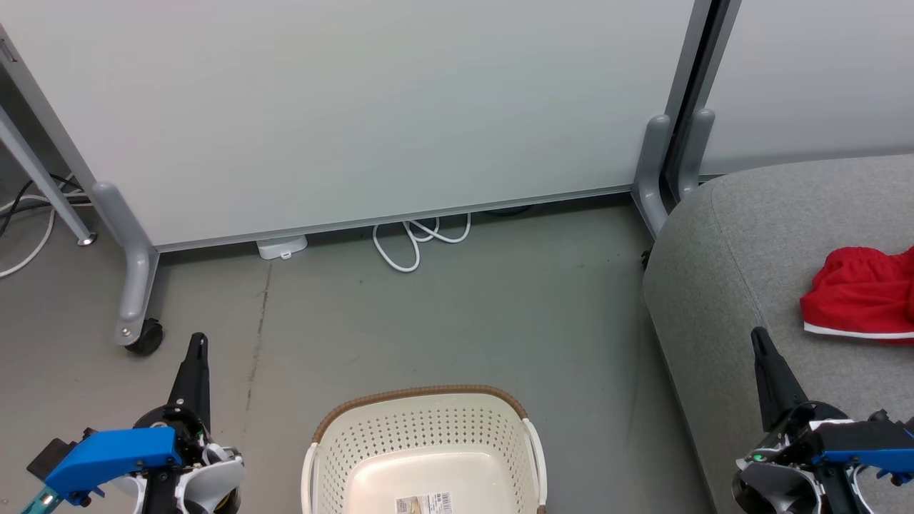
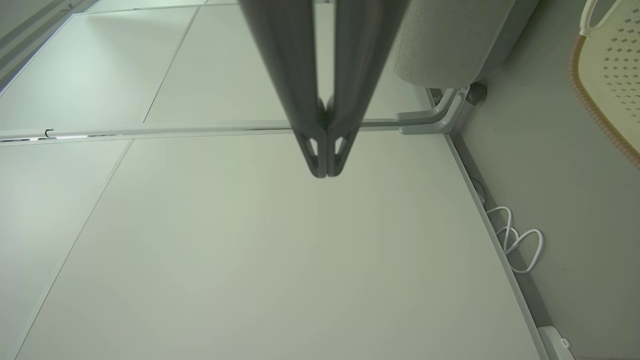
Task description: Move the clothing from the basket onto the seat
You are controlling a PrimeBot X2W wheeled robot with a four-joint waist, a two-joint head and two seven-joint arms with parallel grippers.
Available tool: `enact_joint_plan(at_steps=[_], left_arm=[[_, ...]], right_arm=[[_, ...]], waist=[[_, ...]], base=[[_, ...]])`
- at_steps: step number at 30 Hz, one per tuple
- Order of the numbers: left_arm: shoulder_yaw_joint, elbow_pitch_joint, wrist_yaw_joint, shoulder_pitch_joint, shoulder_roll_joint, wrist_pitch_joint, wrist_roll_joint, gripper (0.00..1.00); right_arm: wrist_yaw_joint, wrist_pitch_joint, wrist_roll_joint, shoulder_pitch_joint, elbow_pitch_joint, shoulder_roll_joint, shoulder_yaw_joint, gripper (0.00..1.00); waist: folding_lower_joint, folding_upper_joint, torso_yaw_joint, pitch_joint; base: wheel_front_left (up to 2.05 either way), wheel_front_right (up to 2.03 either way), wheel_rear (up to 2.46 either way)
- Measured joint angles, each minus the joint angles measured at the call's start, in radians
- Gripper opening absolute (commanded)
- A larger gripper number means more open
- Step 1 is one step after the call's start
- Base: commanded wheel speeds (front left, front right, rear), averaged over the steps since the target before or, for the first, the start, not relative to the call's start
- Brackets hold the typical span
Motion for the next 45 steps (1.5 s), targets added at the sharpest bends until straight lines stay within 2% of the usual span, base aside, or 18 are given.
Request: enact_joint_plan(at_steps=[45], left_arm=[[0.000, 0.000, 0.000, 0.000, 0.000, 0.000, 0.000, 0.00]], right_arm=[[0.000, 0.000, 0.000, 0.000, 0.000, 0.000, 0.000, 0.00]], waist=[[0.0000, 0.0000, 0.000, 0.000]], base=[[0.00, 0.00, 0.00]])
